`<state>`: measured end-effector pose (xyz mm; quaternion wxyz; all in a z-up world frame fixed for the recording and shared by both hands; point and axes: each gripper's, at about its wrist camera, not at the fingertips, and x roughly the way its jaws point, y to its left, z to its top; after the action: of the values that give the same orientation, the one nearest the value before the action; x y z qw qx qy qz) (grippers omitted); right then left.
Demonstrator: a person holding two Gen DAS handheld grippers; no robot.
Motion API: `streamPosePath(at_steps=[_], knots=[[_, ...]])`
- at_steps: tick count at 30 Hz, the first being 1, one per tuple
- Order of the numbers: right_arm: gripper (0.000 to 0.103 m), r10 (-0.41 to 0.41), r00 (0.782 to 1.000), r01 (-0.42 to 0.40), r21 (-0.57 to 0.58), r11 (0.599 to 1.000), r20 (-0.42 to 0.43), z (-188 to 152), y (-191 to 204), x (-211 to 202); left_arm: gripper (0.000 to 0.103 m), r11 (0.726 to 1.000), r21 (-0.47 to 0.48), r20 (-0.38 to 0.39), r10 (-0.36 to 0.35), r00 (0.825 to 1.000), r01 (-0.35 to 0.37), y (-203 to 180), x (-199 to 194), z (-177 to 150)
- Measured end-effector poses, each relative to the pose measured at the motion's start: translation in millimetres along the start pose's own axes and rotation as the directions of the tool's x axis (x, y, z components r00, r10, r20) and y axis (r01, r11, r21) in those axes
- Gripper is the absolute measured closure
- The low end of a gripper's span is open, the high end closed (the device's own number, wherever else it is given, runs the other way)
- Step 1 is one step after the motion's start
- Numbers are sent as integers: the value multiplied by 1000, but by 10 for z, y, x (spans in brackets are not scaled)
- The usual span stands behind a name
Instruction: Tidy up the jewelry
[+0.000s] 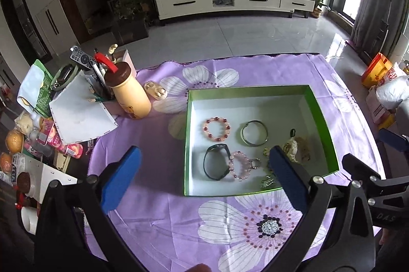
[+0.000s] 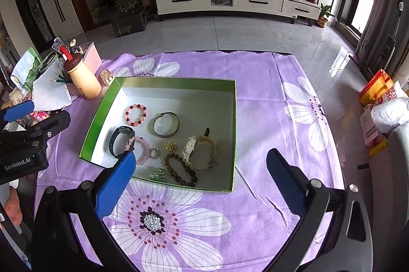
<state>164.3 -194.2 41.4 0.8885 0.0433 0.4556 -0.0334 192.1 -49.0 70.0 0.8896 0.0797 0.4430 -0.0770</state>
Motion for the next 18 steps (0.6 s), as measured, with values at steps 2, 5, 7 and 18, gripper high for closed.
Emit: streamPosePath(at_steps=[2, 5, 7, 18], knots=[[1, -2, 1000, 2, -2, 1000, -3, 0, -3, 7, 2, 1000, -4, -11, -11, 1000, 11, -12, 26, -1], [1, -6, 1000, 6, -5, 1000, -8, 4, -2, 24, 2, 1000, 0, -21, -11, 1000, 11, -45, 59, -5], [1, -8, 1000, 8, -3, 1000, -10, 7, -4, 34, 2, 1000, 3, -24, -11, 1000, 11, -56, 76, -8], [1, -17, 1000, 16, -8, 1000, -25, 14, 15, 128, 2, 1000, -4, -39, -8, 999, 8, -42, 167, -2]])
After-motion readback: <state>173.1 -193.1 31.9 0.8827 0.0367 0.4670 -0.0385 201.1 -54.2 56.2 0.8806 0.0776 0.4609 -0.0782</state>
